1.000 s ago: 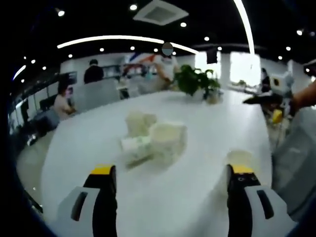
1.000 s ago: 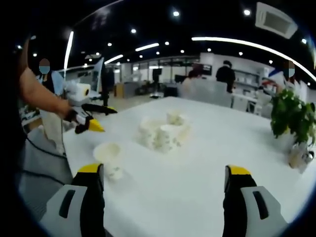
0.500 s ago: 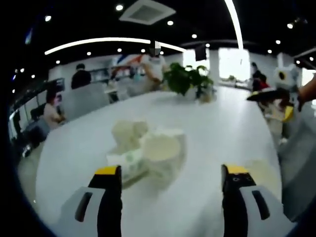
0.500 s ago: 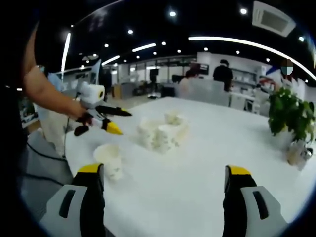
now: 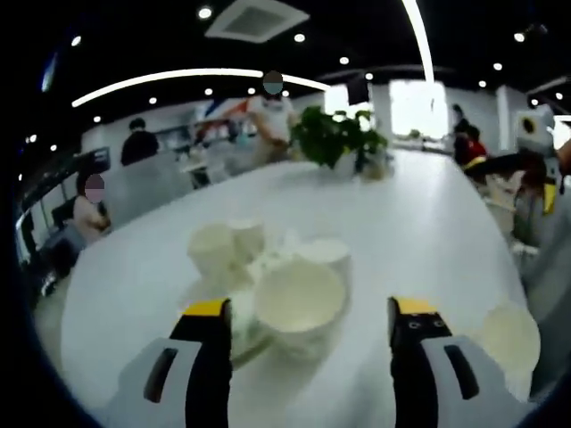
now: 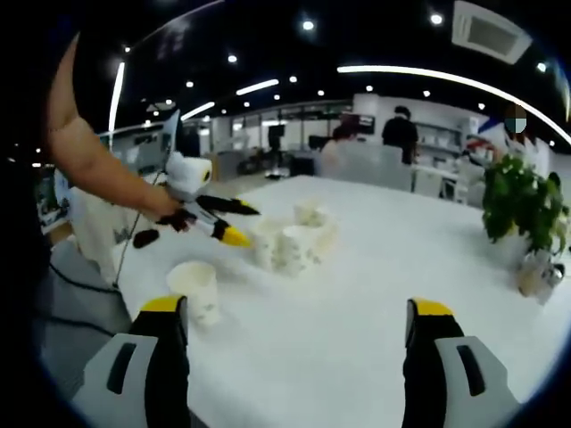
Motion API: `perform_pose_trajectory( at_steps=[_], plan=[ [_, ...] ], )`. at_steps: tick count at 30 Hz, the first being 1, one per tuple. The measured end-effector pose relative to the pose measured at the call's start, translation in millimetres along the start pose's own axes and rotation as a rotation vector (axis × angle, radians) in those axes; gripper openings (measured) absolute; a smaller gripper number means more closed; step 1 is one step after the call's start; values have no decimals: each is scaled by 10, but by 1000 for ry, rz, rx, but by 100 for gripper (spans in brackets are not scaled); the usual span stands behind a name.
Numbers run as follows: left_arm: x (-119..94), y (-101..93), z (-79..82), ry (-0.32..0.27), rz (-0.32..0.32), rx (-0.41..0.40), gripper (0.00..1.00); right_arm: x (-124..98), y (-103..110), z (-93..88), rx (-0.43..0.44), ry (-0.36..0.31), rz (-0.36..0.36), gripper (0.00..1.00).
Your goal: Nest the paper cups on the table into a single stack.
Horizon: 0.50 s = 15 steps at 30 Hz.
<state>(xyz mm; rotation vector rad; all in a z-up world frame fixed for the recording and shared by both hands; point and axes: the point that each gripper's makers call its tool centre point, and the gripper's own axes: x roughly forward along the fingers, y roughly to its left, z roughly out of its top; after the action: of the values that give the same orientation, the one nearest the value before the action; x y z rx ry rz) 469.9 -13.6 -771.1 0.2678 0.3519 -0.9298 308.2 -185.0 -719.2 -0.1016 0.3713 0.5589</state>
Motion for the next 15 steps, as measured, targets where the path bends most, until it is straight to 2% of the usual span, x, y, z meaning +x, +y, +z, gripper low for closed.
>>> perform_pose_trajectory(
  at_steps=[13,15],
  plan=[
    [209,61,-44,23,5,-26,55,-36,-51,-104,28,8,-16,100],
    [227,78,-62,29,14,-30,49,-33,-50,-108,31,10,-17,100]
  ],
)
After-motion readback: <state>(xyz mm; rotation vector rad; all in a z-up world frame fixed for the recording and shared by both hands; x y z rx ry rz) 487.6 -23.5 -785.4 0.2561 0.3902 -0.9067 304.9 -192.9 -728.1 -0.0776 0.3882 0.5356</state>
